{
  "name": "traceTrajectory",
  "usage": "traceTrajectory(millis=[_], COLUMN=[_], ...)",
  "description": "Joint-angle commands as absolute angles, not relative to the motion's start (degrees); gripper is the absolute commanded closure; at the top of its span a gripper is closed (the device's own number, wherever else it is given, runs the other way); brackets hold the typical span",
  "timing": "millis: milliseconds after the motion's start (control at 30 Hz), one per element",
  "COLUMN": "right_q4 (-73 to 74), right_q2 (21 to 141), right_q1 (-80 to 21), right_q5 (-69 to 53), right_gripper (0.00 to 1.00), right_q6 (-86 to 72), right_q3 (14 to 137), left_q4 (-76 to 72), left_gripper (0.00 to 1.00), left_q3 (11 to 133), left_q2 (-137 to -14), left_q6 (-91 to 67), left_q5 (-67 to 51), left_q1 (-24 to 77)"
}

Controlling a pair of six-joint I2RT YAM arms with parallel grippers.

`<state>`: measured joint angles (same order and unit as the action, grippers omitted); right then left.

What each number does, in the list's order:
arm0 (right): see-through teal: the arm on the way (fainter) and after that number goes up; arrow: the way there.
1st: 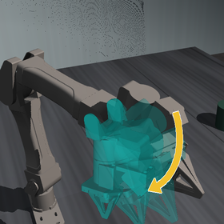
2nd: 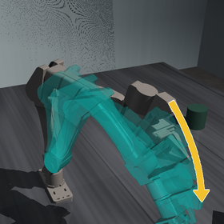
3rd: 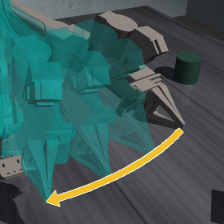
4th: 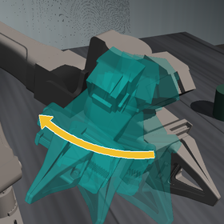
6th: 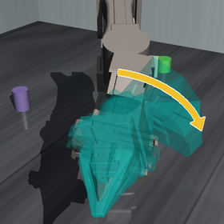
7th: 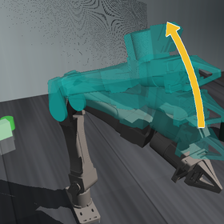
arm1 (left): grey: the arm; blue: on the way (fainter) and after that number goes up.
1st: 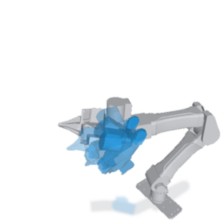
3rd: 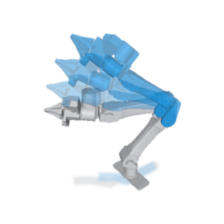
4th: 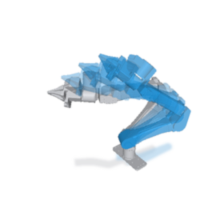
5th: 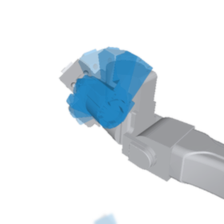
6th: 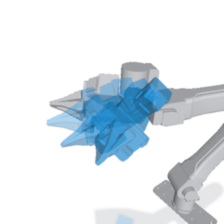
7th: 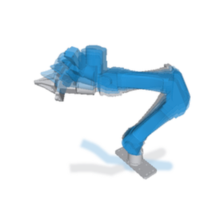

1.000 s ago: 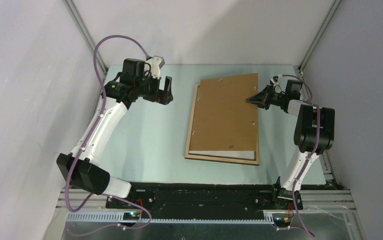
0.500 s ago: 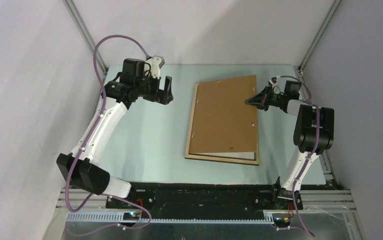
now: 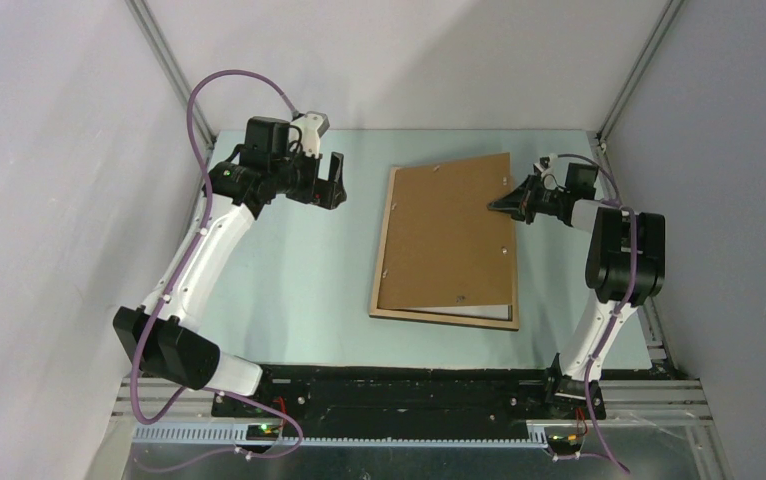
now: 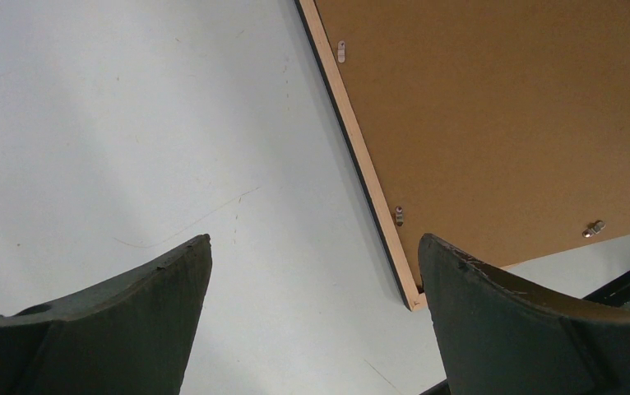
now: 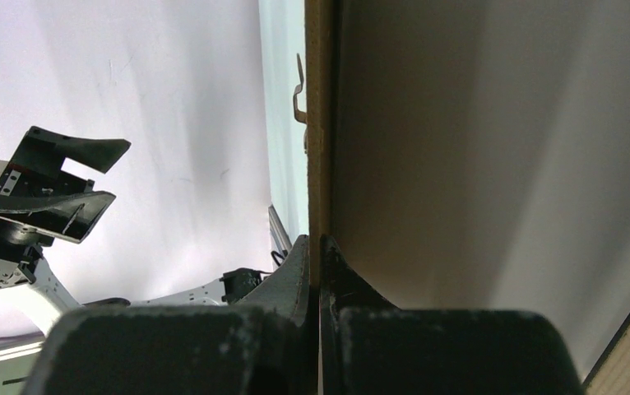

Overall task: Put the photo into the frame
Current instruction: Place the photo frame item in the photo frame.

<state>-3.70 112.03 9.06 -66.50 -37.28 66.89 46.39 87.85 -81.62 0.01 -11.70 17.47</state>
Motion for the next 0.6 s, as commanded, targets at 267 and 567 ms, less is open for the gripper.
traceTrajectory(millis=[267, 567], right_q4=[-4.5, -3.8], right_q2=[112.5, 113.2], right_q1=[8.7, 8.8], right_q5=[-70.6, -70.4], right_gripper=[1.00, 1.00], right_q6=[-38.1, -37.2], right_q3=[69.4, 69.4], left_q4=[45.0, 45.0], left_gripper=[0.00, 0.00], left_q3=[87.7, 87.7], left_q2=[-79.7, -79.7], left_q6=[0.7, 0.8], left_q5=[-11.6, -11.6], left_q1=[17.2, 17.2])
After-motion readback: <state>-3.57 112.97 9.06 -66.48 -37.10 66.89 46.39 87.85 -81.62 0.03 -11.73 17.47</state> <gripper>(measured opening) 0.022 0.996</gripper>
